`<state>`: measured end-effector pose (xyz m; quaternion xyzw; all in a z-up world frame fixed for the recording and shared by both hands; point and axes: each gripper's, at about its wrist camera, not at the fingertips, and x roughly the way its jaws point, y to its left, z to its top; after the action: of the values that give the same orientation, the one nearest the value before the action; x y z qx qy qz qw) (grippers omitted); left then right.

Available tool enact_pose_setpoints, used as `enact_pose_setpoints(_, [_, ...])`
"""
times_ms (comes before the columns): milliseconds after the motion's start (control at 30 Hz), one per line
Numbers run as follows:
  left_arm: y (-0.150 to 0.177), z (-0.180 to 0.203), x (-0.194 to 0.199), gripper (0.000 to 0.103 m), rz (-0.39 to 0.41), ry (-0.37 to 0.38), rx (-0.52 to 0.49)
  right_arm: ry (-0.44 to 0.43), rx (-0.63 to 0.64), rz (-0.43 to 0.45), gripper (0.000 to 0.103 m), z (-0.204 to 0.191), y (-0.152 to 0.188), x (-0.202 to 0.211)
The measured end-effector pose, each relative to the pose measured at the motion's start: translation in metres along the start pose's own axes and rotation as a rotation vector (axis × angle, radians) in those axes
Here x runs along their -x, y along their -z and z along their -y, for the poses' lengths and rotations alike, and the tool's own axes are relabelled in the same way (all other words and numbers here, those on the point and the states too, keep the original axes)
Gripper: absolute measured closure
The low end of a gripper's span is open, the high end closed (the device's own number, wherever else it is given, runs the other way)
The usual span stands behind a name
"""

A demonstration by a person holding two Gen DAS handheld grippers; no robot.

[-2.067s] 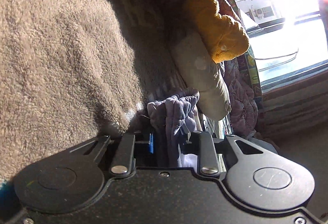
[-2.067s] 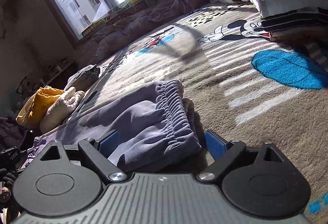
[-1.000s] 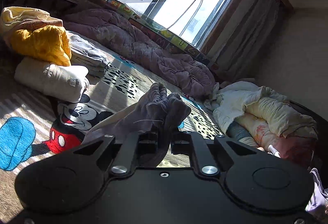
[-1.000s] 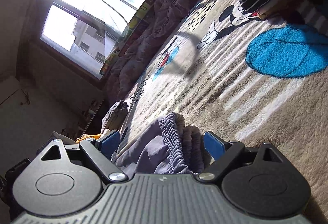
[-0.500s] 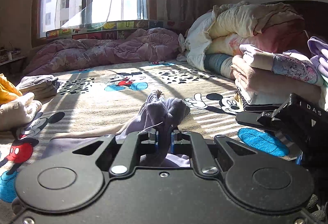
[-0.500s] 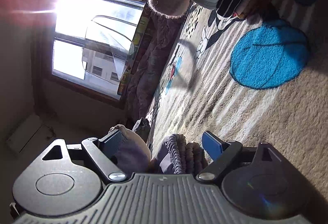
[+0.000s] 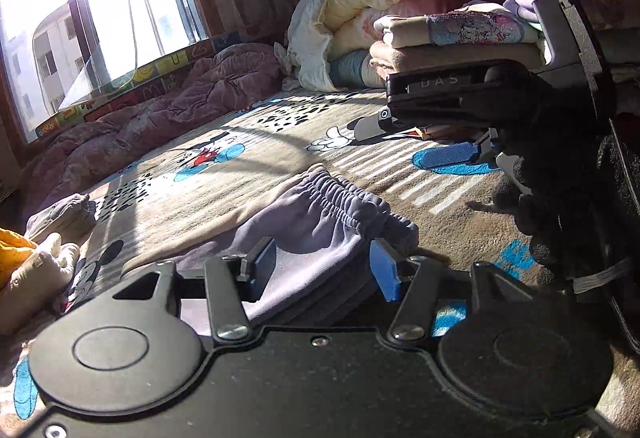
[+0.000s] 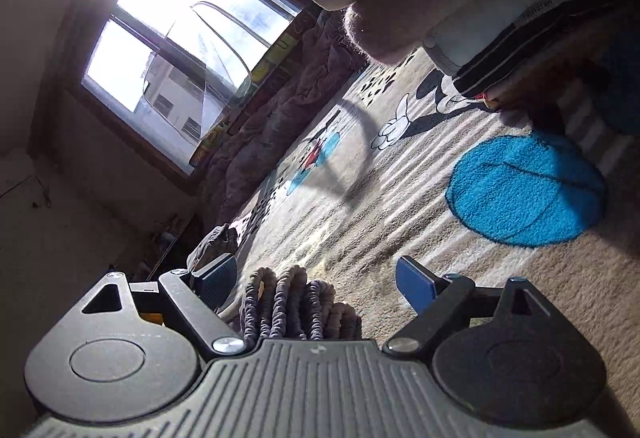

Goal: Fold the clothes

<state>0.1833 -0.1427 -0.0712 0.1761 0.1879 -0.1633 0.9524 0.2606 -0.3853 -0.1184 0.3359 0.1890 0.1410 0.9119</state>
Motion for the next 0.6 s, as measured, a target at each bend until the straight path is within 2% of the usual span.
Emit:
enact_pose_setpoints(67, [0.005, -0.034, 0.004, 0.051, -0.011, -0.056, 0.072, 0.016, 0.236, 0.037, 0.024, -0.034, 0.004, 0.001])
enact_pose_setpoints(133, [0.010, -0.063, 0.000, 0.052, -0.024, -0.104, 0.122, -0.008, 0.410, 0.047, 0.031, -0.062, 0.013, -0.002])
enact_pose_setpoints(200, [0.014, -0.088, -0.004, 0.052, -0.030, -0.129, 0.171, 0.021, 0.538, 0.025, 0.041, -0.080, 0.021, -0.013])
enact_pose_setpoints(267, [0.018, -0.111, -0.012, 0.052, -0.034, -0.136, 0.236, 0.100, 0.613, -0.030, 0.050, -0.087, 0.027, -0.028])
enact_pose_setpoints(333, [0.028, -0.128, -0.023, 0.052, -0.059, -0.116, 0.299, 0.216, 0.628, -0.102, 0.051, -0.081, 0.031, -0.043])
enact_pose_setpoints(367, [0.033, -0.135, -0.029, 0.053, -0.081, -0.102, 0.325, 0.247, 0.582, -0.133, 0.051, -0.072, 0.031, -0.048])
enact_pose_setpoints(400, [0.040, -0.137, -0.036, 0.053, -0.122, -0.075, 0.333, 0.247, 0.535, -0.143, 0.044, -0.065, 0.029, -0.049])
enact_pose_setpoints(467, [0.060, -0.135, -0.052, 0.052, -0.181, -0.027, 0.319, 0.239, 0.465, -0.152, 0.037, -0.054, 0.027, -0.048])
enact_pose_setpoints(533, [0.053, -0.138, -0.048, 0.053, -0.181, -0.006, 0.323, 0.233, 0.407, -0.158, 0.034, -0.045, 0.025, -0.048])
enact_pose_setpoints(600, [0.047, -0.150, -0.040, 0.053, -0.139, 0.037, 0.380, 0.231, 0.376, -0.161, 0.031, -0.042, 0.025, -0.046])
